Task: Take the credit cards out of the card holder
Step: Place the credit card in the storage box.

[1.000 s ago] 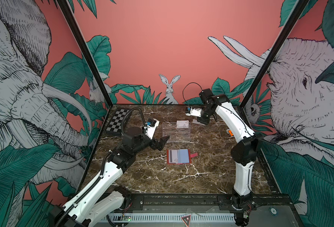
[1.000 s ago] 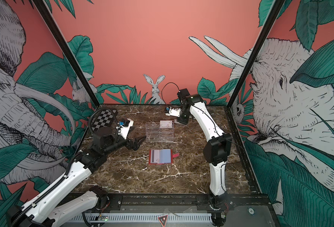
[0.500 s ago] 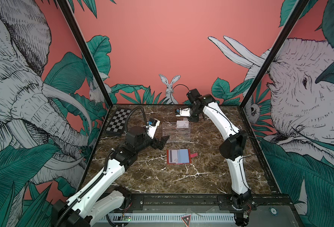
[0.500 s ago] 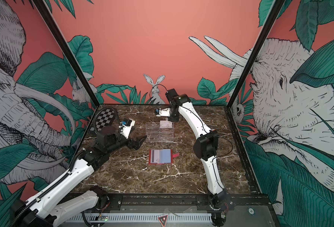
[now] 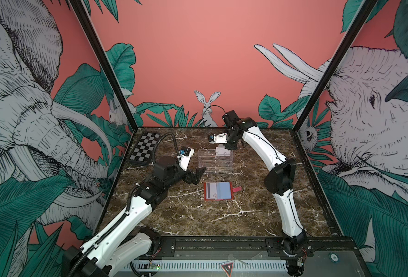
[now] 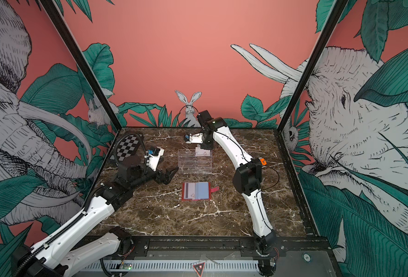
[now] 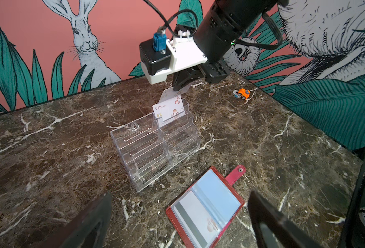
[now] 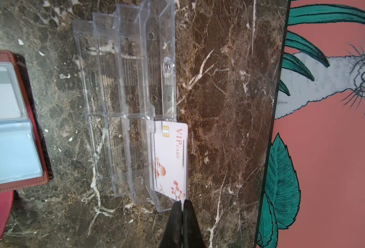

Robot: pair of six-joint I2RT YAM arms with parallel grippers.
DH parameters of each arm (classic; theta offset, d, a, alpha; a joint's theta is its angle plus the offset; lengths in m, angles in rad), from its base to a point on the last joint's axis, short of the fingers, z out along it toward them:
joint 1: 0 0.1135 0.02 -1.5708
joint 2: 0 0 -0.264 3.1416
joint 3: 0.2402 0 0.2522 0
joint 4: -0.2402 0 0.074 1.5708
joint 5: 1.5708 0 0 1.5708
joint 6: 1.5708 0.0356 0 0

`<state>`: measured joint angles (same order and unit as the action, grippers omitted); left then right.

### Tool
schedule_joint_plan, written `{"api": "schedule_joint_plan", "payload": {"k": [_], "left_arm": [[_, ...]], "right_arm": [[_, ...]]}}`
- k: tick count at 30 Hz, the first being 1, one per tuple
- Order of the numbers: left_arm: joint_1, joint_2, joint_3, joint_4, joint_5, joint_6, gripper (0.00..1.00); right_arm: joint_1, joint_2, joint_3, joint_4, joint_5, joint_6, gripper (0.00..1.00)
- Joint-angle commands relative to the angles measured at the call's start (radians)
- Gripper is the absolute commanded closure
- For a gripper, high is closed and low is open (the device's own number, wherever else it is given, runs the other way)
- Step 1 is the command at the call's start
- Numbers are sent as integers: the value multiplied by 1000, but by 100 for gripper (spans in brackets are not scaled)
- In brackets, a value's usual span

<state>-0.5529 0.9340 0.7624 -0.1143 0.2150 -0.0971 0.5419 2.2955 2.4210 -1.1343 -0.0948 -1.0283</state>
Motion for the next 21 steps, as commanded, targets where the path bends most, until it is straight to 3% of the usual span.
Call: {"api": "schedule_joint_plan", "payload": {"k": [1, 21], "left_arm": [[0, -23, -13, 4, -3, -8, 1], [-1, -47, -26, -17, 4, -28, 1]], "right_arm": [[12, 21, 30, 19, -31, 7, 100], [24, 68, 67, -13, -9, 27, 100]]}}
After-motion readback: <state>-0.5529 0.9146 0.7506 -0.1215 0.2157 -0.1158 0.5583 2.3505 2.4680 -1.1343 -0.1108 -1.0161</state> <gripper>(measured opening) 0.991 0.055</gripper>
